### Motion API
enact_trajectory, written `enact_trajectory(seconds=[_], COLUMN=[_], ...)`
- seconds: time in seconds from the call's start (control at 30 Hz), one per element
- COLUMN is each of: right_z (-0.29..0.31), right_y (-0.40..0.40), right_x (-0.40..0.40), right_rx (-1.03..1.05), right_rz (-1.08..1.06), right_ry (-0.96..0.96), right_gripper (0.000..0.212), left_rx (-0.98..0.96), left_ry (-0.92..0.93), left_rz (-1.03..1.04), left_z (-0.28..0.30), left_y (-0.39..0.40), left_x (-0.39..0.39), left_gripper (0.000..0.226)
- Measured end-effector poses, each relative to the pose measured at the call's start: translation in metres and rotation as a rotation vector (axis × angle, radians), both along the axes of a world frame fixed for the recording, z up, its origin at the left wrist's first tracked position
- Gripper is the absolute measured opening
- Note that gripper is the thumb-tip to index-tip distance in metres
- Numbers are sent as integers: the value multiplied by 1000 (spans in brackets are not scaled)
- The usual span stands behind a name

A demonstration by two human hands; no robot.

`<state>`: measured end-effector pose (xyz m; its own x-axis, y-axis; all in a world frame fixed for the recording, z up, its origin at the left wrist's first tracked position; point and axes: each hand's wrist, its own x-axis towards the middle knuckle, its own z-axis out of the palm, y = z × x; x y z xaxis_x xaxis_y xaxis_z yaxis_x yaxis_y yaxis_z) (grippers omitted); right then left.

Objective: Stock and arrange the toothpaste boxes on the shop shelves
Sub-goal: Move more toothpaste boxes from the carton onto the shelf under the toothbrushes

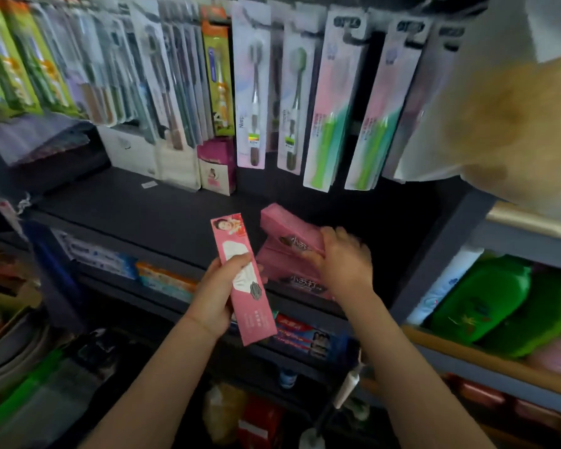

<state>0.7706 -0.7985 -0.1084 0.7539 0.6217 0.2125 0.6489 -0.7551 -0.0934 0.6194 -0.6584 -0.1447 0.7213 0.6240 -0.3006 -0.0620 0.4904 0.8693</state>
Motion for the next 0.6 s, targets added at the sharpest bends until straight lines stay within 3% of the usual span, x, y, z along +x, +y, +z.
enact_trajectory(seconds=[0.2,0.3,0.43,0.6], right_z=[-13,-17,-17,-35], right_y=[33,40,43,47], right_x=[35,47,48,25], right_rx=[-111,-147,-138,-25], right_rz=[-154,-256,-322,-278], right_ry=[-103,-47,7,-188], right_gripper=[51,55,64,61], left_rx=[30,35,71,103], left_ry=[-19,33,62,84], left_rz=[-145,-183,-268,-302], left_z=[11,11,14,12], left_y=[43,57,63,63], left_x=[9,14,28,40], left_gripper=[28,32,18,25])
